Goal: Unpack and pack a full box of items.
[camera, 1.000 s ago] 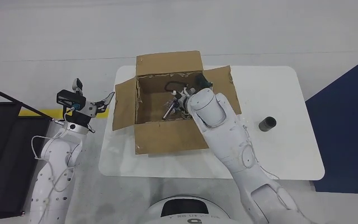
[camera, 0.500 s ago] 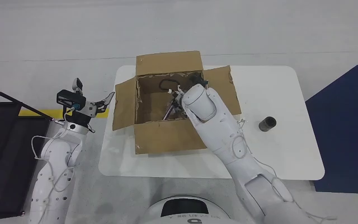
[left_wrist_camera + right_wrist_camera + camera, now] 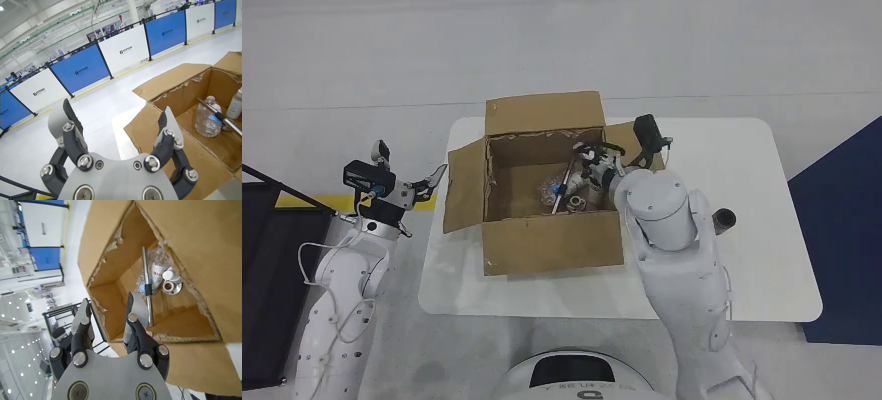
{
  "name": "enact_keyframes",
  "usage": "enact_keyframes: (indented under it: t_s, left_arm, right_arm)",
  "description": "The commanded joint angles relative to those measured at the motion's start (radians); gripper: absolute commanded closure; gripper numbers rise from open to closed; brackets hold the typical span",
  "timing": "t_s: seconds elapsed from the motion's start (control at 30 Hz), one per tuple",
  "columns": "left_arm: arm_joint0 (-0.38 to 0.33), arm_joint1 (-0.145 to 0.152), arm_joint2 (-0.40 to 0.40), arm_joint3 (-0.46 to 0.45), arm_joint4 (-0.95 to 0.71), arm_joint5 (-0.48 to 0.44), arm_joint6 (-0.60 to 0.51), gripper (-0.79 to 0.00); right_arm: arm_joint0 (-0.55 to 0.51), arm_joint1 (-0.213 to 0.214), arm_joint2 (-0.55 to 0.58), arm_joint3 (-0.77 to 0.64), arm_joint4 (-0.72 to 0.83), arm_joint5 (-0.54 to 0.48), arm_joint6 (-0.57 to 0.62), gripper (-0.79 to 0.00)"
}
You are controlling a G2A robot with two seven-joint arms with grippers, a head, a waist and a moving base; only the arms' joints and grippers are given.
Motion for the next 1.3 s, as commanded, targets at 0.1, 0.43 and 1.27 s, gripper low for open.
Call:
enact_keyframes:
  t_s: [0.1, 0.43, 1.27]
  left_arm:
    - [0.000, 0.000, 0.000, 0.000, 0.000, 0.000, 0.000, -0.785]
    - [0.000, 0.000, 0.000, 0.000, 0.000, 0.000, 0.000, -0.785]
    - [0.000, 0.000, 0.000, 0.000, 0.000, 0.000, 0.000, -0.785]
  right_arm:
    - [-0.152, 0.017, 0.159, -0.210, 0.027, -0.040, -0.052, -0.425]
    - [-0.324, 0.036, 0.447, -0.280, 0.118, -0.011, -0.078, -0.646]
    - [-0.107, 0.125, 0.620, 0.348, -0.165, 0.028, 0.093, -0.363]
